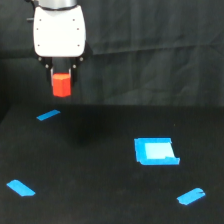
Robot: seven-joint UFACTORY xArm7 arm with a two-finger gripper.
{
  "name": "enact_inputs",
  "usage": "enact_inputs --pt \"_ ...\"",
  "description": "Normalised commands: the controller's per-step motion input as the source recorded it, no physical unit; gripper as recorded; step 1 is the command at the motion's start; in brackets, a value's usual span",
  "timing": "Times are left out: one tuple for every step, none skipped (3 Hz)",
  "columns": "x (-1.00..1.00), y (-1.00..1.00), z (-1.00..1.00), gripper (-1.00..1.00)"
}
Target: Pick up the red object from the table
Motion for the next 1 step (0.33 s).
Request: enact_inputs --pt "0.0 -0.02 0.09 -0.99"
